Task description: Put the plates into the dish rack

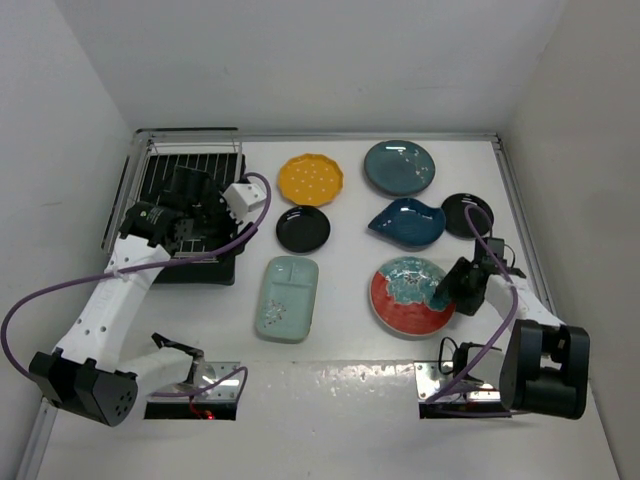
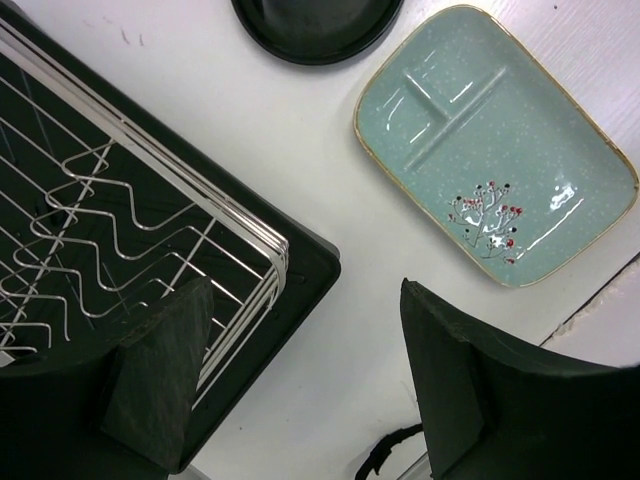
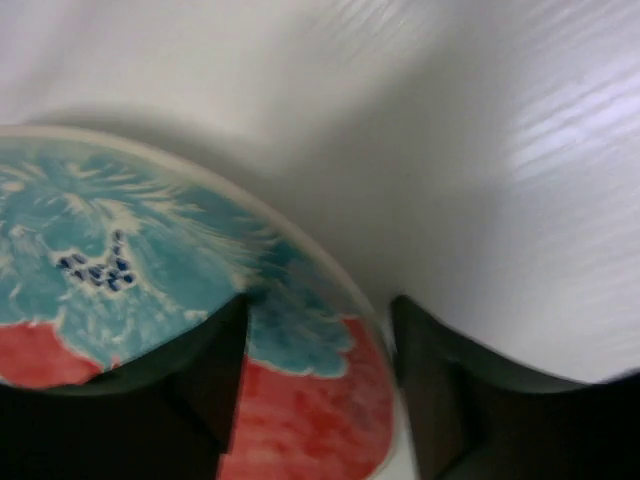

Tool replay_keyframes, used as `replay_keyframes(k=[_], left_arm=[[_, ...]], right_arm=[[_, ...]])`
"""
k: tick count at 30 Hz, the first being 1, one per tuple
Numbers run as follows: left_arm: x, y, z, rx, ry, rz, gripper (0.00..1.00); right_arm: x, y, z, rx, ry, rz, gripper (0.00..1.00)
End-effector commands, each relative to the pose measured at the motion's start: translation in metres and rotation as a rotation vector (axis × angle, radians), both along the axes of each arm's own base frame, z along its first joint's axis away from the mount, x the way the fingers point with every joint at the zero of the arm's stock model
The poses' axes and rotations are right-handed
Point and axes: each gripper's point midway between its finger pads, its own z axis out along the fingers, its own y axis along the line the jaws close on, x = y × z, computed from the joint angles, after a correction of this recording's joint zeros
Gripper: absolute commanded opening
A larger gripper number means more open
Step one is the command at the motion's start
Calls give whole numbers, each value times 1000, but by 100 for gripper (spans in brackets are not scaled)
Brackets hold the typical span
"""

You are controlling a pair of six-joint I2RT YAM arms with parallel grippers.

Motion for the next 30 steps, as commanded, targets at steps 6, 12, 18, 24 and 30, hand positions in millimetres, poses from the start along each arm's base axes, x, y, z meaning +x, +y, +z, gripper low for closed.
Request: replay_keyframes(k=[6,12,18,24,30], left_arm=[[8,-3,24,-22,-75,12,81],[10,-3,25,-22,-75,12,81],[12,-15,21,-63,-36,-20,81],[15,-51,36,-176,-11,-159,83],[16,-110,53,-386,65,-393,89]], right_arm=[[0,31,-8,174,-55,60,9],[6,49,3,255,-122,174,0],[34,96,68,397,-381,447,0],[85,111,179,365,-724,547,0],[110,145,257,537,-961,649,0]])
